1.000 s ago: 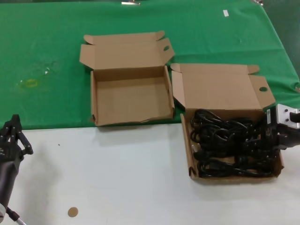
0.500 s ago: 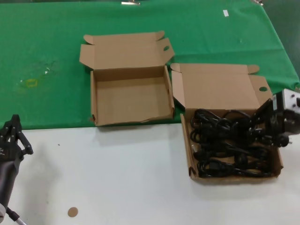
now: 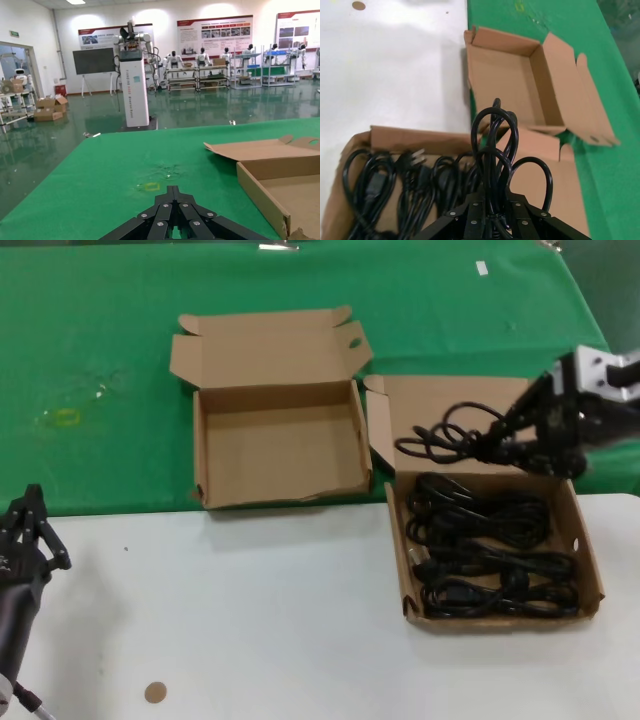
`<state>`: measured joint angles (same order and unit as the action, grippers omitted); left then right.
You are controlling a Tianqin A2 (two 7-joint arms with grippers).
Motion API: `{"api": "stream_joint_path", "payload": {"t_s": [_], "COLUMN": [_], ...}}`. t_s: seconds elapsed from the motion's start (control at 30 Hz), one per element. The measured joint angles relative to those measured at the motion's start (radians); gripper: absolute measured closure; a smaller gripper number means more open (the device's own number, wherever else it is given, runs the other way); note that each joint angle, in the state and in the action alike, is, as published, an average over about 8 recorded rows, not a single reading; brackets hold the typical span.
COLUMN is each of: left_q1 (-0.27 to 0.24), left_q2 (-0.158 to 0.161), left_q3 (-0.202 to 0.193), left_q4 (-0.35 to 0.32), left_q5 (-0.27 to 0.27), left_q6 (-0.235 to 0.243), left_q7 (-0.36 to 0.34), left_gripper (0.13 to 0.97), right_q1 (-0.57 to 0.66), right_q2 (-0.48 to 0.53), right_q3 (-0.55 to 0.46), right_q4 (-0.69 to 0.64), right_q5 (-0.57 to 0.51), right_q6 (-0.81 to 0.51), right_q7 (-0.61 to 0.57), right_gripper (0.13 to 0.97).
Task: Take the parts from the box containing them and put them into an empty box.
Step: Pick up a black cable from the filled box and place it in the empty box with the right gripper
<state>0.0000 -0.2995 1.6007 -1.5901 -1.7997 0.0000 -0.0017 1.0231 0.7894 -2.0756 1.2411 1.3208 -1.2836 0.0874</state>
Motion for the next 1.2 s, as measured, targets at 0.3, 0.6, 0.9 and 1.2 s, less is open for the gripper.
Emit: {"api": "stream_joint_path", "payload": {"t_s": [0.3, 0.6, 0.9, 1.2], "left_q1": [0.0, 0.0, 0.0, 0.0], "left_q2": [0.0, 0.0, 0.0, 0.0], "left_q3": [0.0, 0.0, 0.0, 0.0], "left_q4": [0.0, 0.0, 0.0, 0.0], "left_q5": [0.0, 0.0, 0.0, 0.0], "left_q6": [0.0, 0.0, 0.0, 0.0], "left_q7": [0.0, 0.0, 0.0, 0.0], "left_gripper": [0.953, 0.953, 0.953, 0.953], "right_q1": [0.115, 0.185, 0.228, 0.279], "right_q2": [-0.147, -0.311, -0.464, -0.6], "right_q3": [-0.063, -0.118, -0.159, -0.171], "right_q4": [-0.099, -0.215, -0.375, -0.576], "right_q5": [-0.067, -0.112, -0.148, -0.146], "right_q6": [0.019, 0.075, 0.162, 0.241], "right_q7": [-0.014, -0.022, -0.054, -0.112], "right_gripper": [0.888, 0.888, 0.888, 0.889]}}
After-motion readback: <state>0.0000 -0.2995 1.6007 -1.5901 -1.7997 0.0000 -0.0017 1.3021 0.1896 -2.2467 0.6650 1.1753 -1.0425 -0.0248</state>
